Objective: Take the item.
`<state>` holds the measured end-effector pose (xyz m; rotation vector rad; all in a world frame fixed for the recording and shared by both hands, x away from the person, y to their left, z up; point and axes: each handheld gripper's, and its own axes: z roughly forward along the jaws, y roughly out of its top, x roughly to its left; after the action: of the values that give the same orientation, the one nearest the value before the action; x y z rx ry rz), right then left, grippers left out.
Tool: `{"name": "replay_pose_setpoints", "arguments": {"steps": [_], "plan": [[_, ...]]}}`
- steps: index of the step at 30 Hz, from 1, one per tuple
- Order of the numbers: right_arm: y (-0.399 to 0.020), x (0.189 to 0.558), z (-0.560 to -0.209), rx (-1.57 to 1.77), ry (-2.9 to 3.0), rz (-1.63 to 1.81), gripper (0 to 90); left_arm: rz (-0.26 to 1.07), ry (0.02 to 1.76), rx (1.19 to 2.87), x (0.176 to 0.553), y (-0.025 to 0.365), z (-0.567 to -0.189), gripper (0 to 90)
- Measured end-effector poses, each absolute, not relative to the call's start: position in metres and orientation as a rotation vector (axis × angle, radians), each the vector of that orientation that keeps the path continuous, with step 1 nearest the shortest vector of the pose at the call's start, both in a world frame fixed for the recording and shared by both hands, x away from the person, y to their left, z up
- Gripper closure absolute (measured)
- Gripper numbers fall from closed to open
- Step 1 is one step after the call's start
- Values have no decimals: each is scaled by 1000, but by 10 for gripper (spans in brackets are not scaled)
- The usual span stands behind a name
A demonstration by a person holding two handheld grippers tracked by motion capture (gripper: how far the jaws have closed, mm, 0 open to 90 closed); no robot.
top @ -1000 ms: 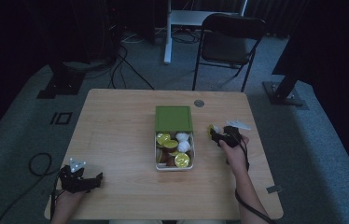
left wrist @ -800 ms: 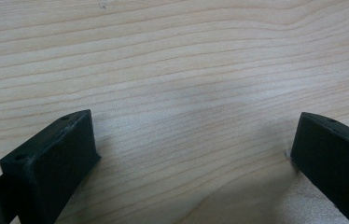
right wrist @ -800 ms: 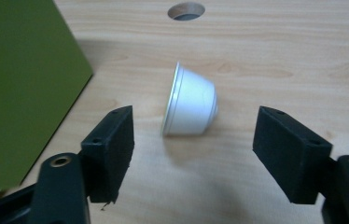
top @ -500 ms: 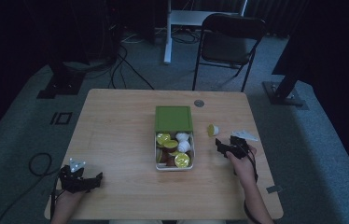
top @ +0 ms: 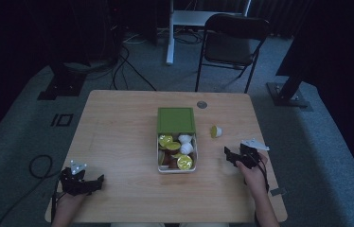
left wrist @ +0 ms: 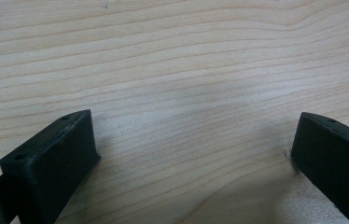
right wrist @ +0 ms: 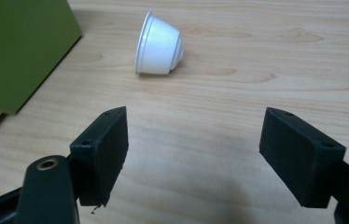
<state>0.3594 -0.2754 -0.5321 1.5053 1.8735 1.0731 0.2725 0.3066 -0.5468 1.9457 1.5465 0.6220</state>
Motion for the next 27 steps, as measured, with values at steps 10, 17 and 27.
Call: {"name": "replay_pose_setpoints", "arguments": {"steps": [10,17,27], "plan": [[-290,342,-532,1499,1888,1046,227,623,1545,1945,273,307,-547,4],[-300,332,-541,1540,1912,1034,221,623,1545,1948,273,307,-547,4],[-309,318,-546,1536,1945,982,172,623,1545,1947,273,307,-547,4]]}}
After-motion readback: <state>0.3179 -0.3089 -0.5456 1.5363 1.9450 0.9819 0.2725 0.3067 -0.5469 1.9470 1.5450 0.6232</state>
